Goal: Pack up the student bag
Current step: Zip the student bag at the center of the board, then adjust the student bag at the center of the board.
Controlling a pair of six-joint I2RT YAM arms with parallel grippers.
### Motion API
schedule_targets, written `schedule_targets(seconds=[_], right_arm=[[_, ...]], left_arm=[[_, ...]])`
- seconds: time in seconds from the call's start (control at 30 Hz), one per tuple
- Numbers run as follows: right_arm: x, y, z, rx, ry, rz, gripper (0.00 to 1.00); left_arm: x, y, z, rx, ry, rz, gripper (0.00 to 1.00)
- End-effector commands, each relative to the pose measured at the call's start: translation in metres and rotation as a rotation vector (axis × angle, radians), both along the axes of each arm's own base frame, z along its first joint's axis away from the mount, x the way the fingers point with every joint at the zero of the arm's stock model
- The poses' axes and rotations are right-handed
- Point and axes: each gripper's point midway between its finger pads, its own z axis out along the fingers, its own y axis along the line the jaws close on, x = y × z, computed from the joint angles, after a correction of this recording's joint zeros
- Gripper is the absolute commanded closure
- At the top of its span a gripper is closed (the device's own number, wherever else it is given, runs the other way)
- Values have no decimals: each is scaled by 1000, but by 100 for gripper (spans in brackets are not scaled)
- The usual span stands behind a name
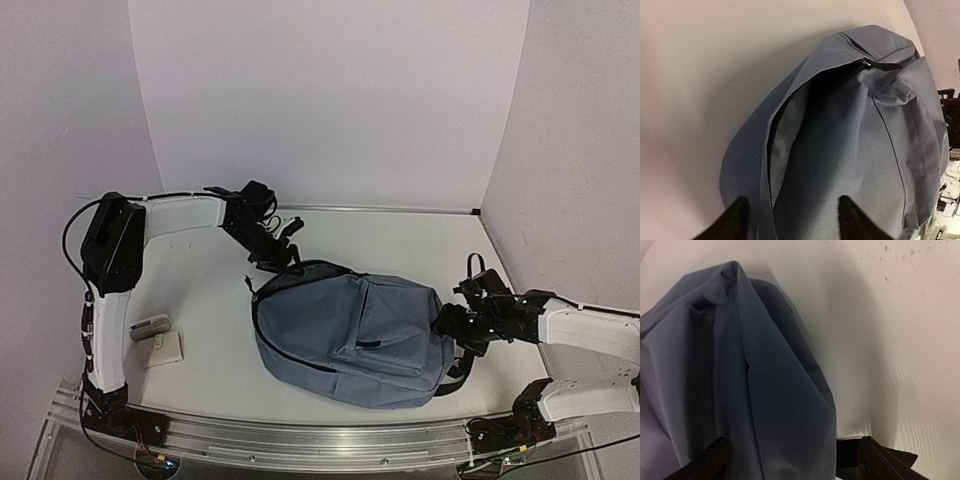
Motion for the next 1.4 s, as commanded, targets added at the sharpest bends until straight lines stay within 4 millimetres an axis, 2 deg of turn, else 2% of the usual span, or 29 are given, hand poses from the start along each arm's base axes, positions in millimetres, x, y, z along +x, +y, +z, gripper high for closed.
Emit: schedule_targets(seconds=[0.0, 0.03, 0.1, 0.17, 0.23, 0.3, 0.33, 0.4, 0.47, 0.57, 0.6, 0.67, 0.73, 0.8, 0.83, 0.9, 0.97, 1.07, 1.17, 1.27, 1.37], right_arm=[[5, 23, 0, 119, -15, 33, 43], [6, 25, 0, 128, -20, 38, 53], [14, 30, 6, 143, -53, 48, 76], [30, 33, 17, 122, -112, 47, 91], [51, 34, 24, 59, -164, 50, 100], [82, 40, 39, -2, -229, 52, 100], [96, 44, 34, -47, -225, 69, 100], [128, 55, 36, -99, -245, 88, 100], [167, 68, 42, -144, -279, 115, 100], [221, 94, 63, -184, -356, 185, 99], [235, 105, 67, -191, -373, 221, 96], [256, 128, 87, -162, -425, 289, 84], [265, 145, 103, -126, -463, 345, 69], [266, 155, 119, -98, -494, 385, 46], [265, 158, 126, -85, -508, 402, 39], [257, 164, 141, -69, -533, 434, 30], [243, 170, 156, -66, -562, 465, 23], [213, 187, 181, -18, -600, 523, 21], [183, 208, 193, 83, -588, 573, 24], [151, 241, 190, 179, -548, 637, 31], [132, 267, 174, 211, -495, 649, 34]], left_arm=[[7, -4, 8, -28, -20, 6, 80], [7, -2, 6, -22, -18, 18, 90], [3, 5, 3, 1, -7, 50, 100], [-4, 12, 3, 5, 3, 83, 100], [-16, 19, 7, -6, 8, 117, 100], [-29, 25, 9, -2, 18, 162, 100], [-42, 26, 12, -3, 16, 172, 100], [-64, 23, 15, -5, 15, 191, 100], [-91, 15, 16, -17, 36, 209, 100], [-125, -11, 22, -80, 71, 228, 100], [-138, -22, 25, -104, 77, 221, 100], [-158, -43, 32, -163, 84, 212, 100], [-178, -64, 40, -217, 90, 190, 96], [-184, -74, 47, -249, 86, 193, 81], [-185, -75, 50, -259, 86, 201, 70], [-186, -72, 58, -279, 86, 217, 47], [-190, -63, 70, -293, 79, 222, 34], [-194, -41, 83, -272, 55, 246, 20], [-185, -10, 87, -223, 36, 308, 13], [-162, 26, 78, -186, 74, 395, 11], [-136, 52, 75, -189, 69, 465, 10]])
